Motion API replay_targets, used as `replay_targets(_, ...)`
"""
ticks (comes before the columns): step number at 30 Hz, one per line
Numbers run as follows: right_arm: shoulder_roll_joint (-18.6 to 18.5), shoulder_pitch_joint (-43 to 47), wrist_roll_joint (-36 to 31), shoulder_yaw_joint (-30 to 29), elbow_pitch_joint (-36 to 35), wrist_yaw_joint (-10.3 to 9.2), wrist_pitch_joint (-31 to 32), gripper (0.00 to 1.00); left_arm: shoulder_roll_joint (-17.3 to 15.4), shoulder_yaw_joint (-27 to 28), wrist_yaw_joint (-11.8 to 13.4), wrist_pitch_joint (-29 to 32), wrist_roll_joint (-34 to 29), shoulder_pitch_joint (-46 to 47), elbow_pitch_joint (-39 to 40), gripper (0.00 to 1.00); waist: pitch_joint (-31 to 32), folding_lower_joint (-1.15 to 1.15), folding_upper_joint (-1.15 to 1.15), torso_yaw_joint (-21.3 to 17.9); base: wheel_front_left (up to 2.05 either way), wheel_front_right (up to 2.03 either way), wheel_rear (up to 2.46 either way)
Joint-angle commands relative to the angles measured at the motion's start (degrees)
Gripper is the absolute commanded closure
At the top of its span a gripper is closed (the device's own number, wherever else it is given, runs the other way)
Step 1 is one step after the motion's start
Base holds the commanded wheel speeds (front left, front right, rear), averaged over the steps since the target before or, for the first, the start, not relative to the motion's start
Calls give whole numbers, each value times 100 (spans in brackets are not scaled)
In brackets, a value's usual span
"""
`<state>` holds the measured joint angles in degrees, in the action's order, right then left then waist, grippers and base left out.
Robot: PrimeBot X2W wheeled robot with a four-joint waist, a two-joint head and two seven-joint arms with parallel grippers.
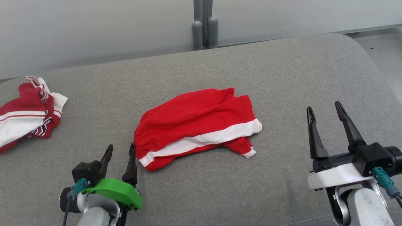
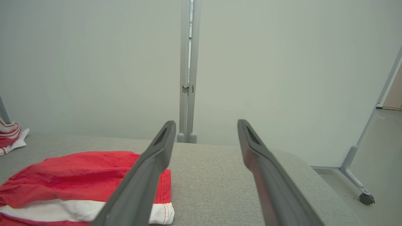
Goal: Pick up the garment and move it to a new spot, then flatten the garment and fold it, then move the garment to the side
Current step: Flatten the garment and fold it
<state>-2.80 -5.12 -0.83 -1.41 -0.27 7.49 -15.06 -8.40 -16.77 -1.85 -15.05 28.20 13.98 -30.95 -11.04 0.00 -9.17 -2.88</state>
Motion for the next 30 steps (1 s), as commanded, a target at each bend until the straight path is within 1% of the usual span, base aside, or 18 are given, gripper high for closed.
replay_targets(1, -17, 67, -47, -17, -26, 0, -19, 0, -14, 85, 57, -18, -111, -216, 206, 0, 113, 0, 0, 101, 0, 0, 0)
replay_targets(9, -17, 80, -104, -43, 1, 0, -19, 0, 87, 453, 305, -18, -572, -857, 1343, 0, 218, 0, 0, 171, 0, 0, 0)
replay_targets(16, -17, 170, -7, -66, 183, 0, -19, 0, 200, 696, 439, -18, -781, -1366, 1946, 0, 309, 0, 0, 186, 0, 0, 0)
replay_targets(22, -17, 225, 73, -53, 382, 0, -19, 0, 289, 814, 455, -18, -891, -1599, 2164, 0, 355, 0, 0, 209, 0, 0, 0)
replay_targets(30, -18, 242, 138, 6, 626, 0, -19, 0, 361, 925, 402, -18, -977, -1735, 2250, 0, 367, 0, 0, 226, 0, 0, 0)
